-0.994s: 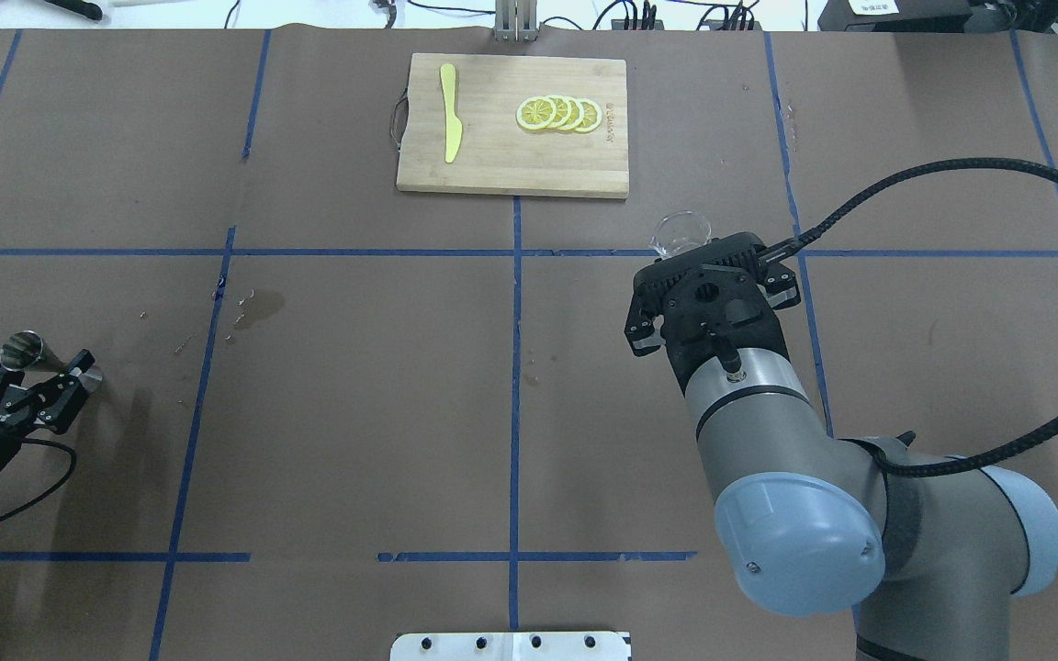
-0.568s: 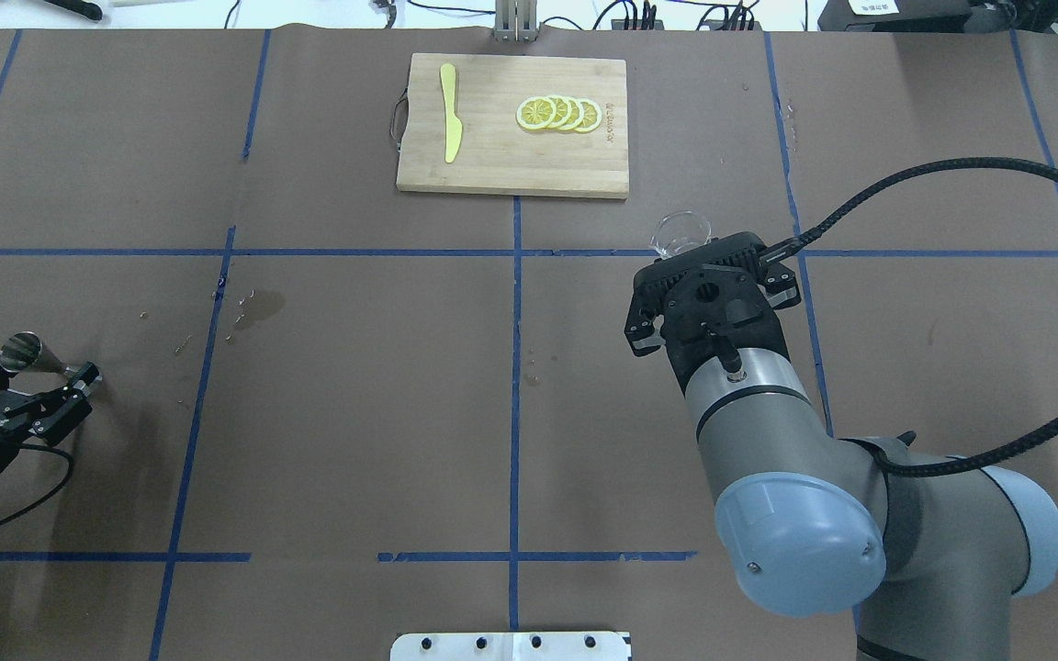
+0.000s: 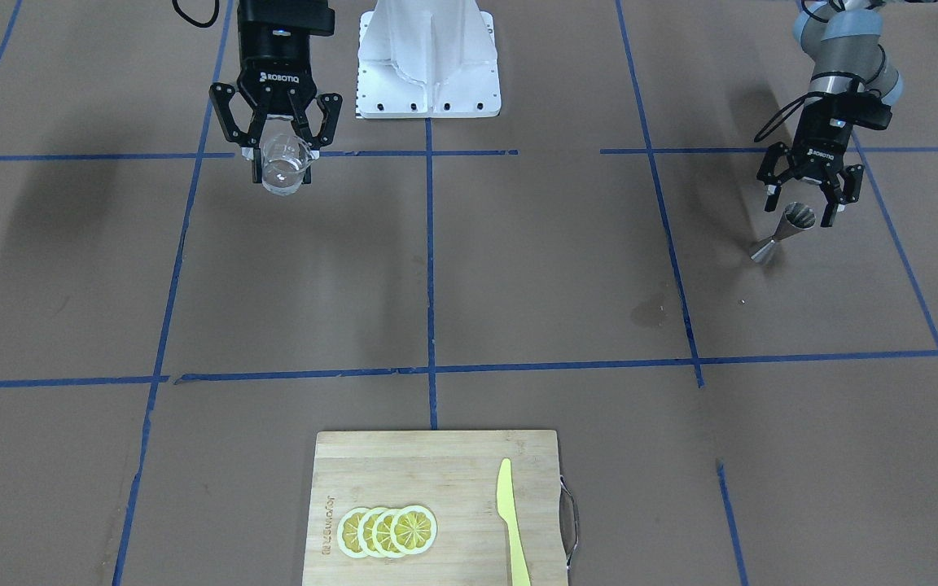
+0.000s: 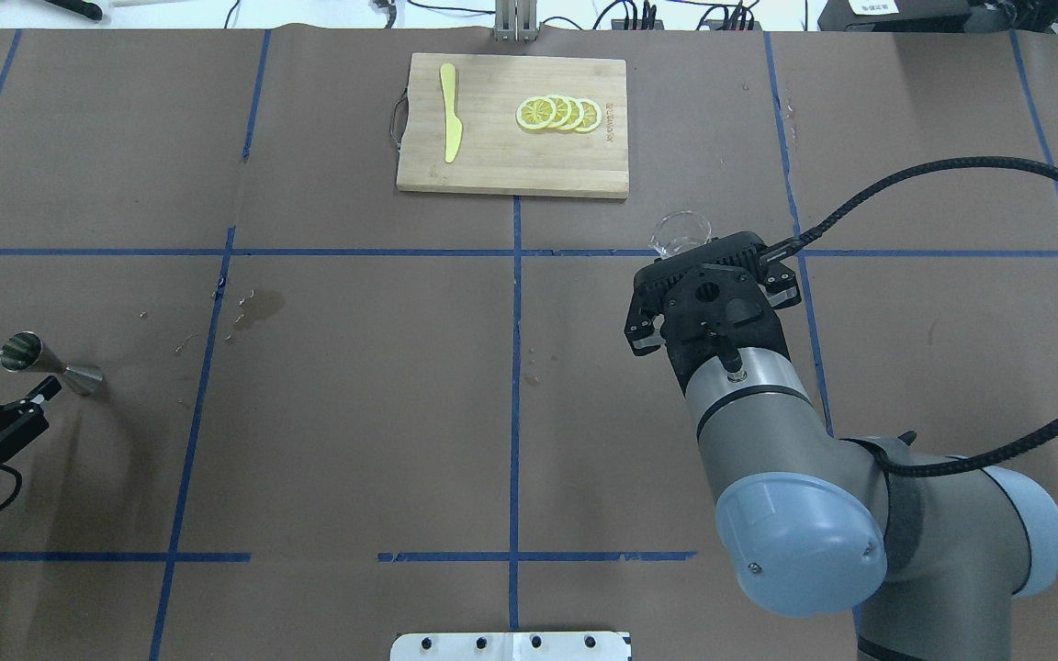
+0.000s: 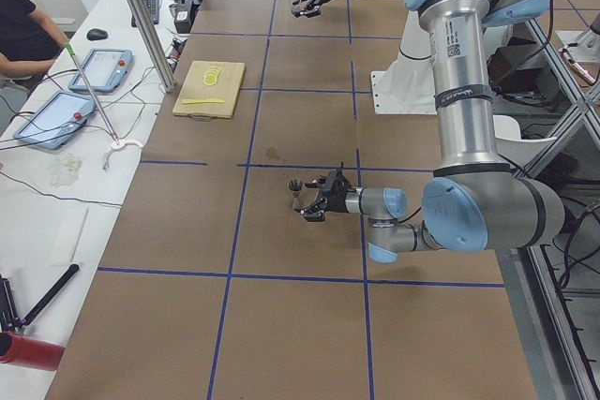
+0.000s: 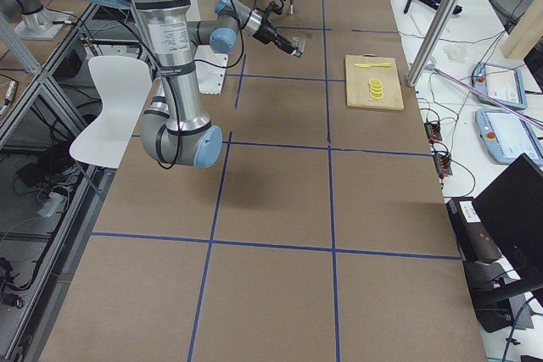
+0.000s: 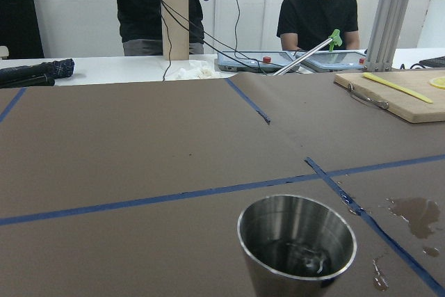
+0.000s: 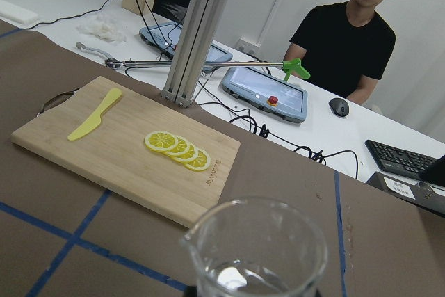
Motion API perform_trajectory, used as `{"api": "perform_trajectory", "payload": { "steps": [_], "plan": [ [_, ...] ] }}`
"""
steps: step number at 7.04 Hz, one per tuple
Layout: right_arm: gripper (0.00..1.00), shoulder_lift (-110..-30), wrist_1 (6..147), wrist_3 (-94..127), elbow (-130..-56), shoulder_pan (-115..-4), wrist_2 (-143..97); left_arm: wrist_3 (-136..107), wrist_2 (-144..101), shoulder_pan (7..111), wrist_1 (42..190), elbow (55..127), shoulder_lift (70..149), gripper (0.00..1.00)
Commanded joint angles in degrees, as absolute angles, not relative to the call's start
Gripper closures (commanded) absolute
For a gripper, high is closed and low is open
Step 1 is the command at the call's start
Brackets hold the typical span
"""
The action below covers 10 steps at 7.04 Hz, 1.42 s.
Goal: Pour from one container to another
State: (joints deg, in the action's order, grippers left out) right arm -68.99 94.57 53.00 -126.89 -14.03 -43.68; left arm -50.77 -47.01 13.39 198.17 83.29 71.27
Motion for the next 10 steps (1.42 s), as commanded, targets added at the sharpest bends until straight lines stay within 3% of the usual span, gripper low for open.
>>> {"api": "perform_trajectory", "payload": {
  "steps": [1,6,8,10],
  "plan": [
    [0.92,-69.1,94.6,53.9,-126.8,-14.0,-43.7,-50.5,-54.7,13.4,198.0,86.6,67.4,0.01],
    [0.93,-71.2,94.6,59.8,-126.3,-13.3,-43.7,-50.1,-73.1,14.8,197.1,87.2,58.1,0.02],
    [0.93,-72.8,94.6,66.3,-126.0,-11.8,-43.1,-42.0,-94.4,33.8,196.1,83.3,59.8,0.01],
    [0.92,-74.7,94.4,71.9,-125.0,-11.2,-42.9,-22.4,-114.8,59.5,176.5,83.3,70.9,0.01]
  ]
}}
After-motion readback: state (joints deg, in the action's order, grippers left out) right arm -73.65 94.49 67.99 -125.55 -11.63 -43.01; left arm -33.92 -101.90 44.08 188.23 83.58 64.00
